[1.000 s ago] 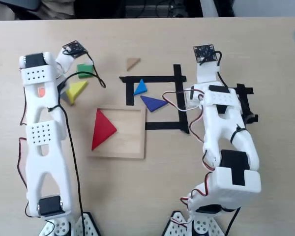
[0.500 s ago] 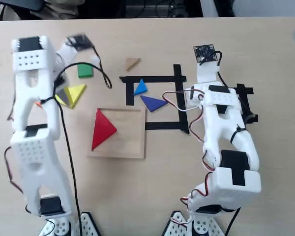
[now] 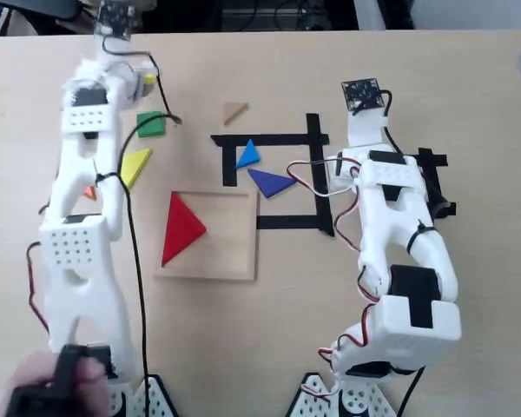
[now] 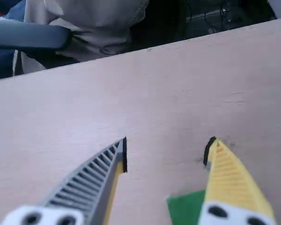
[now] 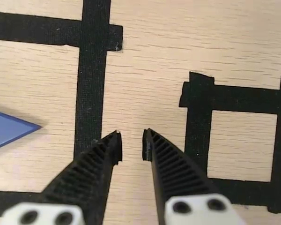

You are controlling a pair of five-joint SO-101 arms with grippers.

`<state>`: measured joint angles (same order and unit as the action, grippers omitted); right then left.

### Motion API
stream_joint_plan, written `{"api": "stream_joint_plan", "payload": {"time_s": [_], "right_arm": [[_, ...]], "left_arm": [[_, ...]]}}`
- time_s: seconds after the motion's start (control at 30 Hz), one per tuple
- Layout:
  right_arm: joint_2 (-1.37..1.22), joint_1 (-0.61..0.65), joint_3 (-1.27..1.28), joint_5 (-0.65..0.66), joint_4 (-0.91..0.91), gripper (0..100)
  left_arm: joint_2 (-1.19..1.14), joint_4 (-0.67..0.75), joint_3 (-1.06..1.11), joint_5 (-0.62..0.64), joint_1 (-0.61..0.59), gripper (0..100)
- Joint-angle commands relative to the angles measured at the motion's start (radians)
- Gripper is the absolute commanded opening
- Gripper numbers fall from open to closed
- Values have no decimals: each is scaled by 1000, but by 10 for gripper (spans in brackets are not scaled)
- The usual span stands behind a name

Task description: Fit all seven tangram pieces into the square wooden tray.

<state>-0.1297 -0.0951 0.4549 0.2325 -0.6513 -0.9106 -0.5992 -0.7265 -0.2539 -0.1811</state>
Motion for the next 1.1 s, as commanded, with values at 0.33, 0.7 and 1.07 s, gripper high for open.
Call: {"api": "stream_joint_plan", "payload": {"time_s": [0.33, 0.7, 1.07], "right_arm": [[2, 18, -28, 6, 20, 92], [2, 18, -28, 6, 20, 92], [2, 18, -28, 6, 20, 92]], "left_arm": [[-423, -292, -621, 14, 30, 282], [-499, -856, -944, -89, -42, 284], [-405, -1162, -941, -259, -90, 282]]}}
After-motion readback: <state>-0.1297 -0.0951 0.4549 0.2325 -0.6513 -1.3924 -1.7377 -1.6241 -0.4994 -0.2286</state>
